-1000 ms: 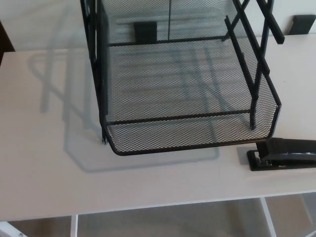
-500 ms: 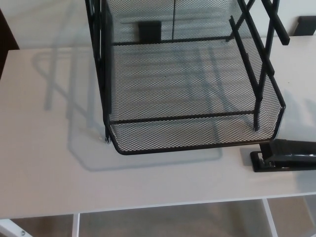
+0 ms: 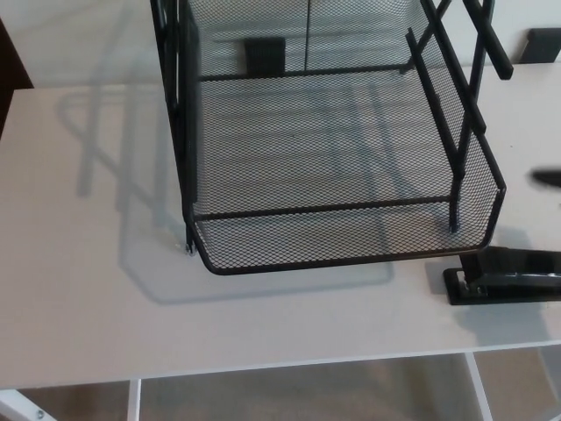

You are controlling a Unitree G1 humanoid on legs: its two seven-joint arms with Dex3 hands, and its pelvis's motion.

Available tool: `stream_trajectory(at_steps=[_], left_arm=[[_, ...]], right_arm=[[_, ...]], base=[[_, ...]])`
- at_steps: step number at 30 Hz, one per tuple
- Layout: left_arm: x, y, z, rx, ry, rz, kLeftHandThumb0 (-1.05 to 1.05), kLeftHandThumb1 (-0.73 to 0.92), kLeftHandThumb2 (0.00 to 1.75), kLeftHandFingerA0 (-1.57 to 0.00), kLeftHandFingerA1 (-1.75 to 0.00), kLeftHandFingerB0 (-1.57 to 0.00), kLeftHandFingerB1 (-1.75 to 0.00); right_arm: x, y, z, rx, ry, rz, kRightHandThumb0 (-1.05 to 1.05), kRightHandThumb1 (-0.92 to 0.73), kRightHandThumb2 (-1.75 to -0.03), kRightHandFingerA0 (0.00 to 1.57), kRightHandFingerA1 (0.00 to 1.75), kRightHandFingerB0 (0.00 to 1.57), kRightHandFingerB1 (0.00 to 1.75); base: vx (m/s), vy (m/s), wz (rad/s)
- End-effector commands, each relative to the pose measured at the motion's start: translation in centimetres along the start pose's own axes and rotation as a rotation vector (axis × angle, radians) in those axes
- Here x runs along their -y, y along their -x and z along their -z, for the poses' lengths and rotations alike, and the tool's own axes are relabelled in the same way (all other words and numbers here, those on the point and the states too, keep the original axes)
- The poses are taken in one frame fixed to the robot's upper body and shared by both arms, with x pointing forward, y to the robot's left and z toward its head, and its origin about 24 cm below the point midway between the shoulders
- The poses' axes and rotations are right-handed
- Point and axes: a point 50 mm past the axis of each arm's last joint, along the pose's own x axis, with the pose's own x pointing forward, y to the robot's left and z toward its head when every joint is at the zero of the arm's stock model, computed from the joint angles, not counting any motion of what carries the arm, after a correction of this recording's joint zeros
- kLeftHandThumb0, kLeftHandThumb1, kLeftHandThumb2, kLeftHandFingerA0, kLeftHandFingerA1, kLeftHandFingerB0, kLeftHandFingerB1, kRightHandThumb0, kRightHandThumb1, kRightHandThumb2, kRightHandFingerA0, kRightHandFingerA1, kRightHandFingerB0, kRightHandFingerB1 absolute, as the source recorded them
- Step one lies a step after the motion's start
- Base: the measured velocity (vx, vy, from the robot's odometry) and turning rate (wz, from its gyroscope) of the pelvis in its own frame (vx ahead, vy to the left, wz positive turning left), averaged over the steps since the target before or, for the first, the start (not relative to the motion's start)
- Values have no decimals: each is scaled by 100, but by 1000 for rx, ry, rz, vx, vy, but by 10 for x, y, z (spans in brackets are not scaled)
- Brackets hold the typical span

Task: The robot walks towards a desk on which a file tray is kept in the middle and a stapler is kept to its right. The robot lifts the stapler using its right hand and places it on the file tray.

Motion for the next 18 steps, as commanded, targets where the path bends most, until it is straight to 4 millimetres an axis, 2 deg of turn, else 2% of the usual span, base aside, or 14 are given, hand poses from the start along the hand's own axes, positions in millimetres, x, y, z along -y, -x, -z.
stream_trajectory(at_steps=[1, 2, 4, 5, 6, 7, 8, 12, 13, 14, 15, 16, 18], left_arm=[[-10, 2, -5, -15, -17, -4, -60, 71, 95, -24, -57, -7, -46], [-10, 3, -6, -16, -25, -6, -60, 71, 95, -25, -57, -8, -46], [-10, 4, -7, -16, -38, -5, -59, 72, 95, -25, -56, -9, -46], [-10, 4, -8, -24, -43, -15, -59, 72, 95, -28, -56, -10, -46], [-9, 3, -7, -25, -51, -30, -59, 72, 95, -31, -56, -12, -47], [-8, 2, -8, -24, -62, -32, -59, 72, 95, -32, -56, -12, -46], [-8, 2, -9, -21, -67, -27, -61, 71, 96, -31, -56, -11, -46], [-7, 2, -9, -30, -69, -22, -60, 72, 95, -28, -54, -10, -45], [-7, 3, -9, -28, -90, -25, -60, 72, 95, -30, -55, -12, -46], [-7, 3, -8, -34, -92, -29, -59, 72, 95, -30, -54, -12, -46], [-7, 3, -8, -31, -104, -26, -59, 73, 94, -29, -54, -13, -46], [-6, 2, -9, -31, -104, -24, -59, 73, 94, -30, -55, -13, -46], [-5, 2, -8, -36, -116, -25, -58, 73, 96, -30, -55, -13, -46]], right_arm=[[-7, -5, 3, -108, 156, -158, -61, -37, -79, 3, 39, 4, 29], [-9, -7, 4, -110, 170, -167, -58, -53, -59, 7, 35, 9, 22], [-12, -10, 5, -115, 191, -183, -57, -55, -57, 9, 37, 9, 25], [-15, -13, 5, -129, 206, -190, -54, -35, -78, 2, 47, 4, 34], [-17, -15, 5, -132, 223, -188, -56, -36, -77, 4, 47, 0, 33], [-18, -15, 6, -137, 233, -190, -58, -52, -65, 10, 41, 9, 26], [-20, -16, 7, -137, 241, -185, -33, -41, -94, 2, 52, 0, 50], [-21, -20, 11, -151, 282, -162, -32, -44, -96, 2, 51, 0, 49], [-23, -23, 11, -157, 339, -131, -48, -59, -59, 20, 42, 14, 27], [-24, -24, 12, -152, 363, -113, -46, -58, -58, 25, 43, 17, 28], [-25, -26, 12, -153, 413, -90, -51, -46, -76, 26, 52, 13, 40], [-26, -27, 13, -145, 441, -65, -48, -45, -75, 32, 55, 16, 40], [-28, -28, 15, -135, 457, -44, -47, -45, -75, 34, 57, 18, 41]], base=[[-71, -85, 2], [-72, -86, 1], [-37, -44, 1], [0, 0, 0], [0, 0, 0], [0, 0, 0], [0, 0, 0], [0, 0, 0], [0, 0, 0], [0, 0, 0], [0, 0, 0], [0, 0, 0], [0, 0, 0]])
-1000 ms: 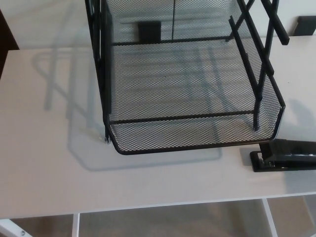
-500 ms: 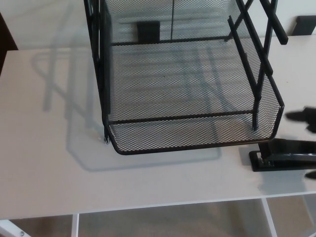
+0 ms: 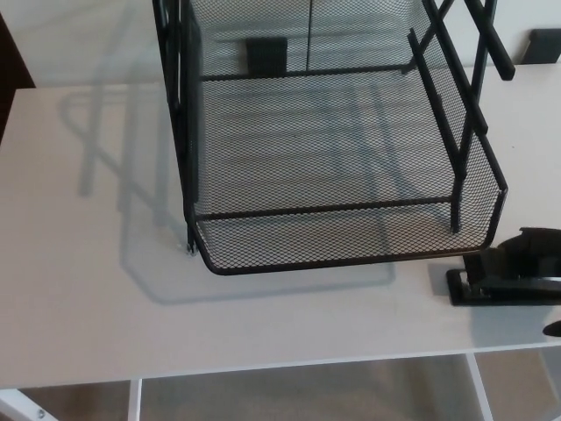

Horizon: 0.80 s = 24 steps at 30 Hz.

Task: The robot walks towards a desk on which a file tray is kept in the middle and a stapler is kept to its right. The robot lifts the stapler using its right hand and places it on the file tray.

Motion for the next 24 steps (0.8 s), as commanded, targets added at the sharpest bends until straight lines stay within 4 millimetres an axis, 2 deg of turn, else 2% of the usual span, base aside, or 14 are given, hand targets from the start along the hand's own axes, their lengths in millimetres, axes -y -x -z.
stream_trajectory(at_steps=[1, 3, 7, 9, 11, 13, 14, 15, 17, 19, 20, 22, 23, 24], left_arm=[[-5, 1, 1, -43, -53, -33, -59, 73, 94, -31, -55, -15, -46], [-4, 1, 2, -44, -76, -31, -59, 73, 95, -31, -55, -16, -47], [-3, 2, 3, -46, -83, -30, -60, 72, 95, -33, -56, -16, -47], [-2, 0, 3, -50, -79, -34, -59, 72, 95, -33, -56, -17, -47], [-2, 0, 2, -50, -94, -25, -59, 73, 95, -32, -56, -16, -47], [0, -1, 3, -51, -102, -17, -60, 73, 95, -32, -56, -16, -47], [0, -1, 3, -50, -101, -15, -60, 73, 95, -32, -56, -16, -47], [0, -1, 3, -52, -113, -19, -60, 73, 96, -33, -55, -18, -48], [0, -1, 3, -52, -114, -19, -60, 73, 96, -32, -56, -16, -48], [0, 0, 3, -52, -107, -15, -59, 73, 96, -32, -56, -18, -48], [0, 0, 3, -53, -104, -19, -56, 87, 66, -37, -49, -20, -39], [-1, -1, 2, -55, -101, -25, -56, 87, 65, -39, -49, -21, -38], [-1, -2, 3, -57, -100, -28, -56, 87, 65, -39, -49, -21, -38], [-1, -2, 3, -56, -94, -25, -59, 73, 95, -32, -56, -17, -48]], right_arm=[[-11, -9, 5, -23, 189, 109, -39, -58, -57, 44, 61, 27, 31], [-17, -11, 7, 10, 292, 178, -36, -58, -57, 63, 69, 37, 36], [-23, -14, 13, 23, 386, 226, -33, -60, -58, 75, 61, 42, 37], [-26, -16, 17, 22, 444, 279, -33, -59, -58, 86, 86, 48, 39], [-31, -18, 22, -28, 526, 286, -36, -65, -61, 82, 128, 47, 37], [-32, -16, 22, -32, 551, 331, -21, -69, -63, 93, 144, 57, 43], [-34, -15, 22, -2, 560, 393, -22, -66, -64, 94, 150, 74, 51], [-35, -15, 22, 7, 550, 429, -18, -68, -63, 96, 143, 89, 60], [-36, -14, 20, 43, 576, 510, -25, -57, -57, 95, 150, 97, 73], [-35, -13, 19, 59, 516, 537, -22, -64, -63, 91, 163, 87, 94], [-33, -12, 18, 48, 500, 531, -22, -62, -61, 95, 161, 91, 82], [-32, -11, 18, 44, 460, 560, -21, -62, -61, 96, 161, 92, 82], [-32, -10, 19, 38, 442, 575, -21, -62, -61, 96, 161, 92, 82], [-31, -10, 19, 31, 433, 583, -23, -62, -64, 96, 162, 91, 83]], base=[[0, 0, 0], [0, 0, 0], [0, 0, 0], [0, 0, 0], [0, 0, 0], [0, 0, 0], [0, 0, 0], [0, 0, 0], [0, 0, 0], [0, 0, 0], [0, 0, 0], [0, 0, 0], [0, 0, 0], [0, 0, 0]])
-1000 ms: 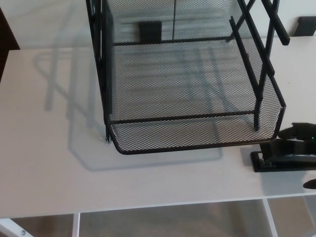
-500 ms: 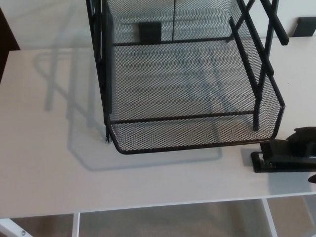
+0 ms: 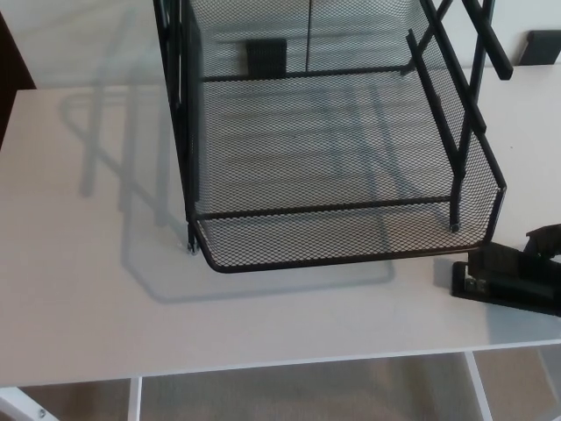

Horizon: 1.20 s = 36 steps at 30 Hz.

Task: The robot walks towards a desk on which a file tray is kept in the middle and a stapler is kept to its right. The robot lifts the stapler using its right hand and places it on the file tray.

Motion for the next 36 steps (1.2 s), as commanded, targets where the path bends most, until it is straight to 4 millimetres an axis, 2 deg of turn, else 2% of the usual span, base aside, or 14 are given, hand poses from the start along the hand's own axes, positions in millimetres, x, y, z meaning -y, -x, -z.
stream_trajectory(at_steps=[1, 3, 5, 9, 11, 13, 17, 24, 26, 29, 31, 32, 34, 36], left_arm=[[-6, 0, 1, -41, -58, -41, -60, 73, 96, -32, -57, -17, -48], [-6, 0, 2, -42, -61, -38, -60, 74, 96, -32, -57, -17, -48], [-7, 0, 2, -43, -64, -39, -60, 74, 96, -32, -57, -16, -48], [-7, 2, 3, -35, -85, -32, -61, 75, 97, -31, -57, -16, -48], [-9, 3, 4, -39, -86, -36, -60, 75, 97, -31, -56, -17, -48], [-9, 4, 4, -38, -100, -28, -60, 75, 97, -30, -56, -17, -48], [-11, 4, 5, -48, -80, -24, -60, 75, 96, -29, -56, -16, -48], [-12, 5, 6, -50, -64, -34, -60, 74, 96, -29, -55, -15, -47], [-12, 5, 5, -49, -74, -39, -60, 74, 96, -32, -56, -16, -47], [-13, 3, 5, -58, -61, -56, -60, 73, 96, -33, -56, -17, -48], [-14, 4, 5, -54, -52, -54, -59, 74, 95, -32, -56, -16, -47], [-14, 5, 5, -54, -56, -51, -59, 74, 95, -31, -55, -15, -47], [-15, 5, 5, -55, -54, -58, -59, 74, 95, -31, -56, -16, -47], [-16, 4, 6, -61, -59, -60, -60, 74, 96, -31, -56, -16, -47]], right_arm=[[-27, 12, 4, 35, 153, 283, -22, -62, -64, 96, 161, 91, 82], [-27, 14, 6, 21, 139, 354, -25, -54, -60, 100, 159, 95, 73], [-27, 14, 8, -14, 90, 370, -24, -58, -59, 91, 167, 92, 94], [-14, 21, 17, -61, 40, 472, -24, -53, -61, 96, 161, 94, 84], [-7, 24, 21, -81, 8, 493, -11, -69, -66, 88, 169, 77, 137], [4, 31, 33, -159, 9, 578, -21, -74, -62, 86, 172, 69, 147], [18, 46, 43, -148, -14, 578, -11, -76, -66, 85, 164, 72, 134], [68, 68, 57, -159, -24, 761, -10, -69, -78, 90, 160, 79, 132], [84, 76, 61, -175, -7, 788, -20, -72, -65, 83, 161, 75, 136], [108, 89, 63, -195, 58, 790, -16, -69, -64, 81, 160, 72, 139], [121, 95, 64, -166, 123, 836, -13, -64, -65, 84, 160, 71, 135], [130, 99, 63, -158, 151, 861, -13, -53, -81, 86, 160, 78, 135], [142, 104, 60, -144, 151, 912, -19, -59, -69, 88, 162, 79, 131], [151, 108, 57, -150, 163, 945, -22, -62, -76, 99, 170, 70, 137]], base=[[0, 0, 0], [0, 0, 0], [0, 0, 0], [0, 0, 0], [0, 0, 0], [0, 0, 0], [0, 0, 0], [0, 0, 0], [0, 0, 0], [0, 0, 0], [0, 0, 0], [0, 0, 0], [0, 0, 0], [0, 0, 0]])
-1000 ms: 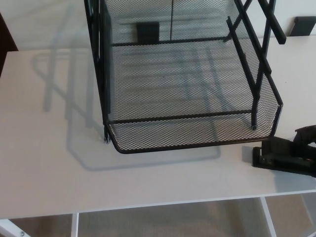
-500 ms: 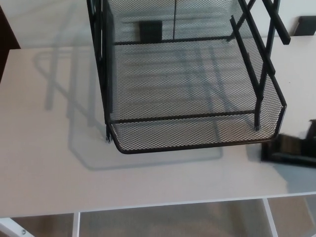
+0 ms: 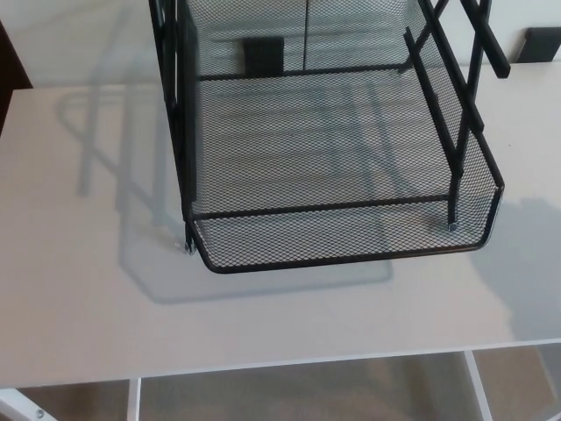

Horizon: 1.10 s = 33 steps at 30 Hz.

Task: The robot walks towards a desk on which a file tray is kept in the middle and a stapler is kept to its right. The robot lifts the stapler using its right hand and places it on the file tray.

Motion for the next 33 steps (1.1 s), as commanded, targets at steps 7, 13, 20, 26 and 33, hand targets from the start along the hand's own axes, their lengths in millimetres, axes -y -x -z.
stream_trajectory(at_steps=[7, 13, 20, 26, 33], left_arm=[[-12, 5, -1, -24, -46, -43, -60, 74, 97, -32, -56, -17, -47], [-13, 2, 1, -36, -11, -65, -59, 73, 95, -33, -56, -17, -47], [-9, 0, -3, -29, -35, -44, -59, 74, 97, -32, -56, -15, -47], [-8, -3, -4, -25, -29, -50, -60, 73, 97, -33, -56, -15, -46], [-5, -1, -3, -23, -36, -32, -60, 74, 96, -32, -56, -17, -47]], right_arm=[[95, -32, -37, 180, -12, 397, -16, -51, -78, 94, 172, 84, 141], [110, -43, -70, 282, -73, 453, -22, -49, -103, 94, 163, 84, 139], [94, -61, -143, 460, -313, 400, -17, -47, -111, 95, 175, 78, 160], [63, -67, -183, 539, -333, 184, -21, -61, -87, 87, 175, 69, 161], [-10, -58, -221, 606, -395, -176, -17, -46, -108, 121, 135, 98, 120]], base=[[0, 0, 0], [0, 0, 0], [0, 0, 0], [0, 0, 0], [0, 0, 0]])
